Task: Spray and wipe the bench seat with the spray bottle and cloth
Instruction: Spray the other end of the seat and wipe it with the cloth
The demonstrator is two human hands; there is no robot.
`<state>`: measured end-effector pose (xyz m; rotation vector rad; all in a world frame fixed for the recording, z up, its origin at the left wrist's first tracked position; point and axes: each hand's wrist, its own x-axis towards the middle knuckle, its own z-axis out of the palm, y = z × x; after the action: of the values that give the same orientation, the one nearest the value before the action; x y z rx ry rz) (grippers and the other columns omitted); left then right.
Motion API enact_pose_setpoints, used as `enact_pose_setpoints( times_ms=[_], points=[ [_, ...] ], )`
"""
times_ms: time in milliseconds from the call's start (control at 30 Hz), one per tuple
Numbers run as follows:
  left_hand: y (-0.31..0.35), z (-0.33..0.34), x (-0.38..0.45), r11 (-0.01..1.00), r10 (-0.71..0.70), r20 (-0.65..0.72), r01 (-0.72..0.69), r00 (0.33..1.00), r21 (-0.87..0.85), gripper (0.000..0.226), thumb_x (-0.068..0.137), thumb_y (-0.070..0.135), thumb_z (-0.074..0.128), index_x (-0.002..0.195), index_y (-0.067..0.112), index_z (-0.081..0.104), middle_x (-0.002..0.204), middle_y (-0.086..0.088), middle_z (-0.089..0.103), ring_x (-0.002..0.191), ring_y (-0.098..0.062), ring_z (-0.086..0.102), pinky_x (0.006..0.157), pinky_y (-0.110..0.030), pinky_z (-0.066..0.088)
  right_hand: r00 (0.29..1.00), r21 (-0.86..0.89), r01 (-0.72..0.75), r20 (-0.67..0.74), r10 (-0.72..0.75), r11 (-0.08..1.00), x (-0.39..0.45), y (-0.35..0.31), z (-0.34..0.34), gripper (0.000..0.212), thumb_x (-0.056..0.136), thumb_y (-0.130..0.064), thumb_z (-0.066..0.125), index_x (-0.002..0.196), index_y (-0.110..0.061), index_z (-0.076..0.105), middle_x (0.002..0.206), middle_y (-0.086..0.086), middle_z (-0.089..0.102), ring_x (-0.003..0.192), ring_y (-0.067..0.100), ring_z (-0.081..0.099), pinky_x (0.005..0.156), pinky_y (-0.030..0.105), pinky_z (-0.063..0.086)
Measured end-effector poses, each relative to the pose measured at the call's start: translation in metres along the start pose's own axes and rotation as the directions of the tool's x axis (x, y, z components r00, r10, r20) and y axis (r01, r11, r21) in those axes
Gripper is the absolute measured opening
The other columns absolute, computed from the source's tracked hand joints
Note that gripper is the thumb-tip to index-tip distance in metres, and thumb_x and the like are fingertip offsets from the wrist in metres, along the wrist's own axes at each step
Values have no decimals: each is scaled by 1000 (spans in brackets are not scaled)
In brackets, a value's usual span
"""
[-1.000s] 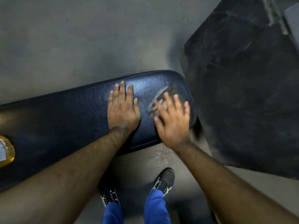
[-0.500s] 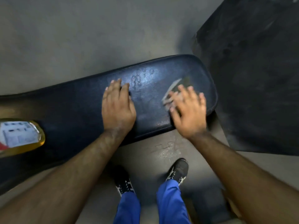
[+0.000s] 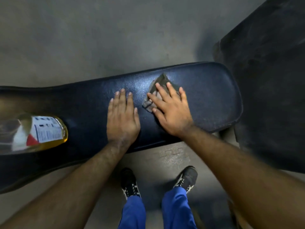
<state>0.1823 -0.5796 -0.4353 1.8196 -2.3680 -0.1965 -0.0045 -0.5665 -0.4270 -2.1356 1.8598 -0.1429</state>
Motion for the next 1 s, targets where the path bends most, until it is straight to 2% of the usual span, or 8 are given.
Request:
enact_pose_setpoints(
  times_ms=[167,300,467,600,767,900,933,1000],
  points=[
    [-1,6,0,1000,-1,-48,2,999,11,53,97,23,39,146,1,40,154,-20,35,146,-32,29,121,-47,20,893,10,-450,11,449,893,67,-2,-12,57,102,-50,35,157,-35,28,170,4,12,156,34,4,121,61,-1],
    [2,0,-1,996,-73,-114,66,991,-65,52,95,20,41,140,-4,46,149,-21,43,142,-32,37,120,-46,21,998,-16,27,65,-26,999,66,-22,-10,58,97,-50,39,153,-37,36,167,2,23,155,32,15,122,58,5],
    [0,2,3,987,-158,-99,155,982,-37,54,93,22,37,141,-2,45,151,-20,41,143,-34,35,121,-46,18,907,19,-420,-28,421,907,85,-42,-2,56,99,-45,39,154,-35,34,168,4,19,155,33,9,121,58,1],
    [-8,-6,1,949,-187,-128,146,974,-278,52,87,13,36,133,-2,56,144,-18,51,138,-31,43,119,-43,24,996,-63,65,73,-61,996,43,-35,1,60,96,-51,27,153,-36,37,166,4,26,154,34,19,122,60,12],
    [-32,-31,-23,934,-227,-152,171,962,-312,48,86,8,49,133,1,55,143,-17,52,137,-31,43,119,-46,27,909,-1,-416,-25,416,910,11,-49,8,63,96,-51,32,156,-34,30,167,9,21,154,37,14,121,61,7],
    [-47,-25,-44,979,-185,-53,180,981,-97,57,95,27,42,145,0,40,155,-18,35,146,-32,29,121,-46,19,967,-31,241,93,-237,970,-52,-61,19,63,93,-53,45,152,-36,38,166,3,25,154,32,17,122,61,13],
    [-49,-22,-45,981,-174,-42,170,984,-88,57,96,29,39,146,0,39,156,-18,33,147,-31,27,122,-45,17,962,-46,264,81,-260,963,-52,-44,17,62,92,-54,47,151,-35,41,166,2,27,154,30,19,121,61,15],
    [-53,-21,-46,975,-167,-41,159,985,-155,55,97,27,38,145,1,40,156,-17,34,147,-30,26,122,-43,15,996,-32,-84,-38,82,996,-47,-34,16,63,92,-57,44,150,-33,43,165,4,29,153,31,21,121,62,15]
  ],
)
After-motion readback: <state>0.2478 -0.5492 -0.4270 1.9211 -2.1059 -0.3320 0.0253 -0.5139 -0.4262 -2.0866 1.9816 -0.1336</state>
